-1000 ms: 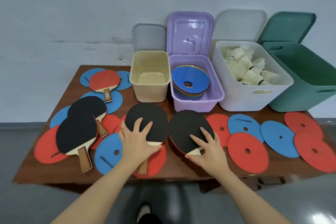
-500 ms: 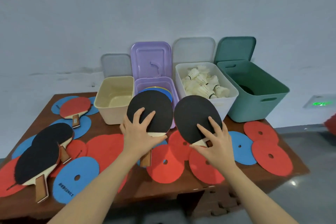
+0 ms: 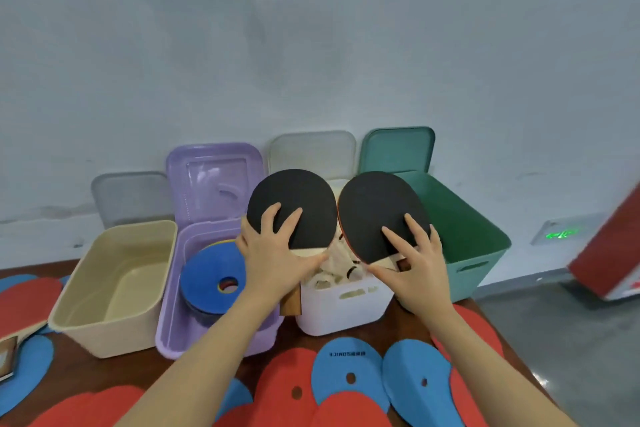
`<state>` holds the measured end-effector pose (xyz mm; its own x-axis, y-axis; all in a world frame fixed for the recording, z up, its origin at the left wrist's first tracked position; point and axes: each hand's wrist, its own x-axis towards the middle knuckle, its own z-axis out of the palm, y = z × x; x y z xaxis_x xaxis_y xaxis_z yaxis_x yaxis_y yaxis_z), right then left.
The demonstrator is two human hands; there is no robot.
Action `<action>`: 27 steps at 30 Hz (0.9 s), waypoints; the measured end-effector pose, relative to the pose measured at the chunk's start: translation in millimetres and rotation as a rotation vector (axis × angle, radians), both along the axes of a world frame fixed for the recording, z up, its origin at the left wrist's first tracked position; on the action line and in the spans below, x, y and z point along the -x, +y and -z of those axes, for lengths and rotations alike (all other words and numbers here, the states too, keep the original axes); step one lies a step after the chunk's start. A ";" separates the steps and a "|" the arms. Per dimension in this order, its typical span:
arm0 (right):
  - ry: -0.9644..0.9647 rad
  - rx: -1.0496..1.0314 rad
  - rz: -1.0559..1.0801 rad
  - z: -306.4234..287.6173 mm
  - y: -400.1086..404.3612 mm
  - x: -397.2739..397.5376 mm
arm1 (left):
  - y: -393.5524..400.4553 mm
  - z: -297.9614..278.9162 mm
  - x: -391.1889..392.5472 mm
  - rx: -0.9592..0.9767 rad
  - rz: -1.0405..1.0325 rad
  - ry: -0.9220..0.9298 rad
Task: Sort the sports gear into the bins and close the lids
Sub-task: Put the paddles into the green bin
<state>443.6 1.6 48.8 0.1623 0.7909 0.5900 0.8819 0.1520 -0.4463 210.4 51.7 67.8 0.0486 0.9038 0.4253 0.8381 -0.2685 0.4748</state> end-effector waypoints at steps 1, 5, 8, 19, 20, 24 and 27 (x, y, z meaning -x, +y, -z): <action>0.007 0.007 0.014 -2.3 7.2 -8.5 | 10.3 -2.8 -9.6 0.004 0.005 0.010; -0.045 0.014 0.033 -9.2 32.9 -54.5 | 41.9 -3.3 -48.0 0.007 0.028 0.042; 0.034 0.082 0.060 -14.1 53.3 -89.1 | 61.4 -2.6 -72.9 0.016 0.030 0.017; -0.282 0.526 -0.097 16.0 145.7 -203.4 | 107.7 0.7 -185.8 -0.018 0.006 0.033; -0.336 0.580 -0.112 20.5 153.1 -207.7 | 112.1 -2.7 -193.1 -0.011 0.000 0.040; -0.448 0.546 -0.158 41.3 166.8 -217.4 | 124.7 -13.1 -213.9 0.058 -0.039 0.080; -0.256 0.392 -0.147 36.0 168.2 -223.8 | 135.0 -16.8 -227.7 0.079 -0.041 0.111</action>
